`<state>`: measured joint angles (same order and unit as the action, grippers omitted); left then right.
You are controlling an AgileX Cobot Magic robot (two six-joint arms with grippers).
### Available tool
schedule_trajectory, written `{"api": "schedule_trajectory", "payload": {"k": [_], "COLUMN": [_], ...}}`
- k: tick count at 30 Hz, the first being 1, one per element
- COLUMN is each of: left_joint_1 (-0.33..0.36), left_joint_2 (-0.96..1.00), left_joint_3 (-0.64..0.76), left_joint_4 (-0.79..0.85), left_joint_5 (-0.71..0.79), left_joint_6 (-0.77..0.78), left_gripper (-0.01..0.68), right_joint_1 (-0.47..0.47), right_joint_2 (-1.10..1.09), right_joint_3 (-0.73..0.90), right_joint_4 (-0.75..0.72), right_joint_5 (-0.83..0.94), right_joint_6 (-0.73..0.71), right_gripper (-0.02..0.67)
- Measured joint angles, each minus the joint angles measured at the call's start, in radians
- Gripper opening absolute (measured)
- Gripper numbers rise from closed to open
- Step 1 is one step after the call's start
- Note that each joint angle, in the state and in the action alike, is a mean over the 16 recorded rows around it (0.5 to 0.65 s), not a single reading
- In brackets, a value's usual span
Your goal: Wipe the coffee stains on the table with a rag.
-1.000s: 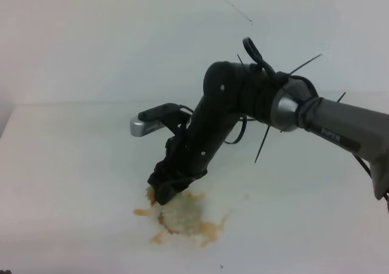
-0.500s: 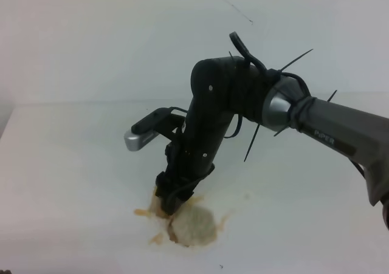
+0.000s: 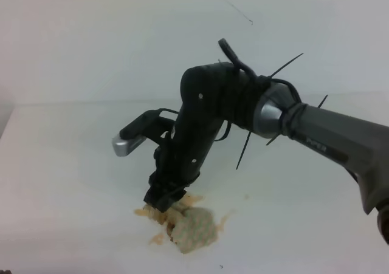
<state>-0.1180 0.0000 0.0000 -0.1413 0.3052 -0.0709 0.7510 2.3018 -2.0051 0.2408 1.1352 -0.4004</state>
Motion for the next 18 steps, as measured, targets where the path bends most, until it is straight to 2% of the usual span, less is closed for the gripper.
{"api": "schedule_trajectory", "payload": {"k": [5, 18], "left_joint_1": [0.000, 0.000], "left_joint_2": [0.000, 0.000], "left_joint_3": [0.000, 0.000], "left_joint_4": [0.000, 0.000], "left_joint_5": [0.000, 0.000], "left_joint_6": [0.000, 0.000], "left_gripper": [-0.003, -0.003], "right_joint_1": [0.012, 0.021], "right_joint_2": [0.026, 0.105], "right_joint_3": [0.000, -0.004], "right_joint_4": [-0.010, -0.060], "right_joint_5": [-0.030, -0.005], "right_joint_6": [0.003, 0.031], "right_gripper": [0.239, 0.117]}}
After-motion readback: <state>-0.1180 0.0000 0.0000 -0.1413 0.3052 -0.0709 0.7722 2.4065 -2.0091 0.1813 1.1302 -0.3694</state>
